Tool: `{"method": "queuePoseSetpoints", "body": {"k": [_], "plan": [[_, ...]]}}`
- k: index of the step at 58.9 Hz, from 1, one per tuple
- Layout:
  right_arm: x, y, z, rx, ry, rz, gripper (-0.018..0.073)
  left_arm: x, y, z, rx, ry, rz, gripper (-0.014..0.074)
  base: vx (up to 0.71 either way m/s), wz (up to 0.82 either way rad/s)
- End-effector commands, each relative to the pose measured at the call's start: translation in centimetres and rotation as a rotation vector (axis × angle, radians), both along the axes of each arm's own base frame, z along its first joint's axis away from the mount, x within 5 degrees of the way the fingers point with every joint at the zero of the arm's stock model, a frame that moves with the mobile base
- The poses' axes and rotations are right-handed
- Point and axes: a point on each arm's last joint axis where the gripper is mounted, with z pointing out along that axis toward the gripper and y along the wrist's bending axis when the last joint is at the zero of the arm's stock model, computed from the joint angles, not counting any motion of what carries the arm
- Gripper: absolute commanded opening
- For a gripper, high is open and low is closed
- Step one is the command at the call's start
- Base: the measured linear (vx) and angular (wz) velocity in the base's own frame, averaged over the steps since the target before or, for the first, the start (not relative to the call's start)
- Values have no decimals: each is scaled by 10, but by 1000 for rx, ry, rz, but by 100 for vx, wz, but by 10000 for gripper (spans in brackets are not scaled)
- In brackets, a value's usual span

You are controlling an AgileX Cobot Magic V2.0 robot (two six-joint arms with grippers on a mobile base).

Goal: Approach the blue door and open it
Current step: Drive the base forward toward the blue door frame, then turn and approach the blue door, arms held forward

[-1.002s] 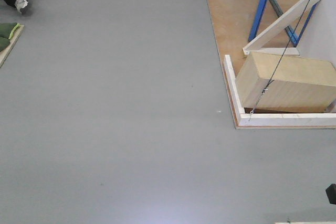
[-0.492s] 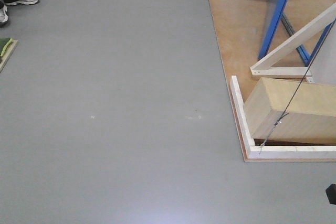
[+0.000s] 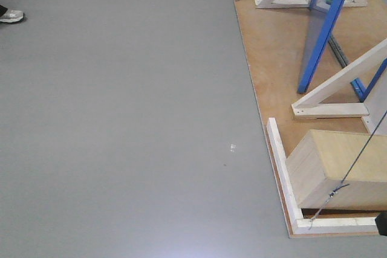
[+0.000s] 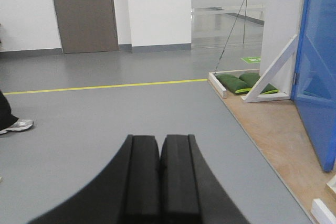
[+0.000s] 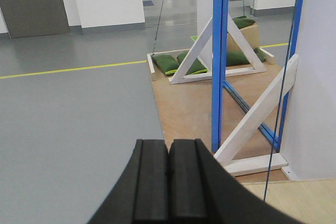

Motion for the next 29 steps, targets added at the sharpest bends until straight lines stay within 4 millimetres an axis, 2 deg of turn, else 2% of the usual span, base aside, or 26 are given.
{"method": "queuePoseSetpoints", "body": {"k": [1, 29], "plan": [[0, 0, 7, -15, -93, 1, -1, -3, 0, 18, -13, -124, -5, 73, 48, -10], [0, 0, 7, -15, -93, 1, -1, -3, 0, 18, -13, -124, -5, 73, 51, -1]]}}
